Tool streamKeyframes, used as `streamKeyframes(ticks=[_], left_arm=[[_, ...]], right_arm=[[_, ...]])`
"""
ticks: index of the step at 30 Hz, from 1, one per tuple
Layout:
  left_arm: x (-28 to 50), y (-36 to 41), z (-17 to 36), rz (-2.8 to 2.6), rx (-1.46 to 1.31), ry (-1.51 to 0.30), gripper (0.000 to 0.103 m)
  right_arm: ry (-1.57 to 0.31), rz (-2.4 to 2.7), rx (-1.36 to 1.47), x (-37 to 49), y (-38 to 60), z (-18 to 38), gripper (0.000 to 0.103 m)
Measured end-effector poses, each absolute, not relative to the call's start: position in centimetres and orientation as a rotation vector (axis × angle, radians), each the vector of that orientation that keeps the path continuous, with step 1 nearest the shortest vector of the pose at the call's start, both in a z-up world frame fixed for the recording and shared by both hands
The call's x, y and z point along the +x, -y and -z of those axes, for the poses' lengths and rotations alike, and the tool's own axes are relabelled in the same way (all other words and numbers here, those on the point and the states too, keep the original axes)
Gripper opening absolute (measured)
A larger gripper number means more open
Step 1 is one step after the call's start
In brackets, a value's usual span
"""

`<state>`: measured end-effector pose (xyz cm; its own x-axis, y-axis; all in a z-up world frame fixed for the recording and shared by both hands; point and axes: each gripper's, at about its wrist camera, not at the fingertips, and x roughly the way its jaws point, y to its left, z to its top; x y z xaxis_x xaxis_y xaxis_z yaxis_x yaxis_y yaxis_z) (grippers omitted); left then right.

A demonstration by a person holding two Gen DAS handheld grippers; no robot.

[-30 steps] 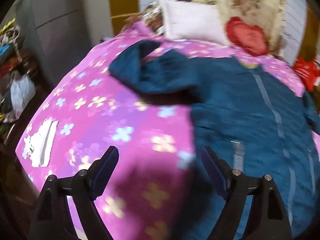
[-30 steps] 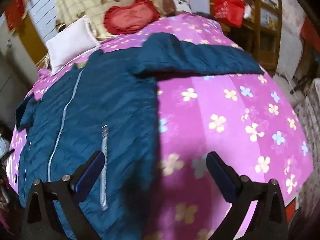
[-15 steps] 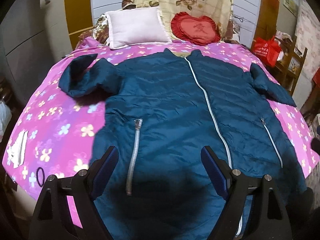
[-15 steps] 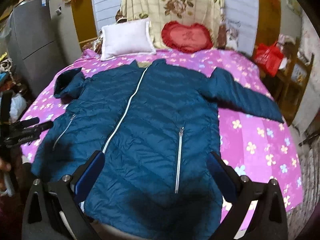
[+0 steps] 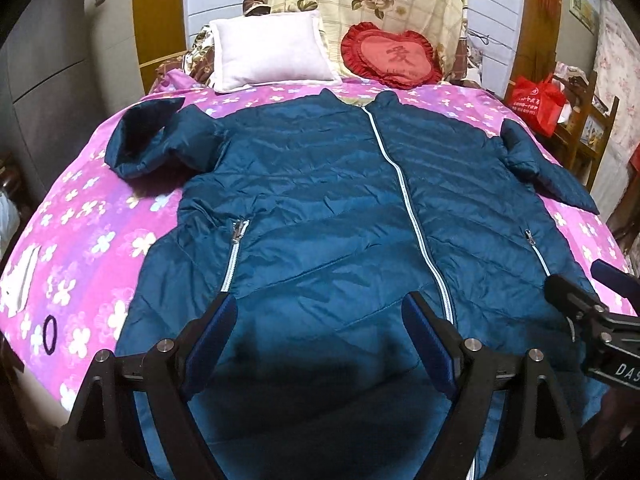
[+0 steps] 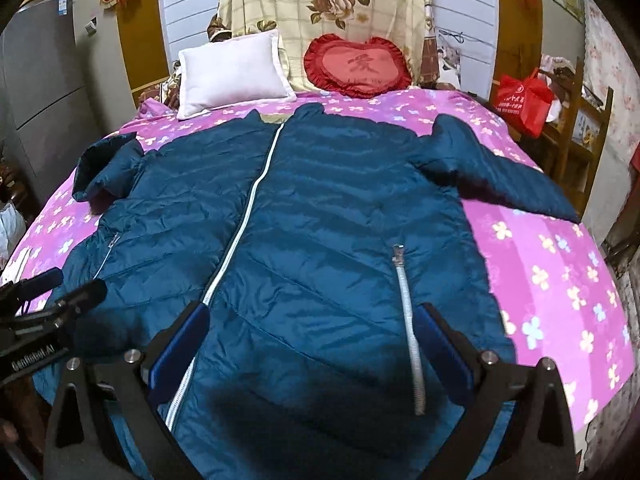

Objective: Fold large clothes

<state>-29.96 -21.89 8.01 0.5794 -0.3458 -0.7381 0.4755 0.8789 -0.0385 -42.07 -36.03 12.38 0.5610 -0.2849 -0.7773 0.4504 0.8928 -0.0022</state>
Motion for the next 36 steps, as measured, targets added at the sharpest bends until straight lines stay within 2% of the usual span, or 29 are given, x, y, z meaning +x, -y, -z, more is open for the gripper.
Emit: streamKeyframes(ticks=[36], left_arm=[[-30.0,22.6,-6.4,0.481,0.146,-0.841,0.067]], right_arm=[[-0.884,0.499,0.195,-40.4,36.0,-10.2,0.103]])
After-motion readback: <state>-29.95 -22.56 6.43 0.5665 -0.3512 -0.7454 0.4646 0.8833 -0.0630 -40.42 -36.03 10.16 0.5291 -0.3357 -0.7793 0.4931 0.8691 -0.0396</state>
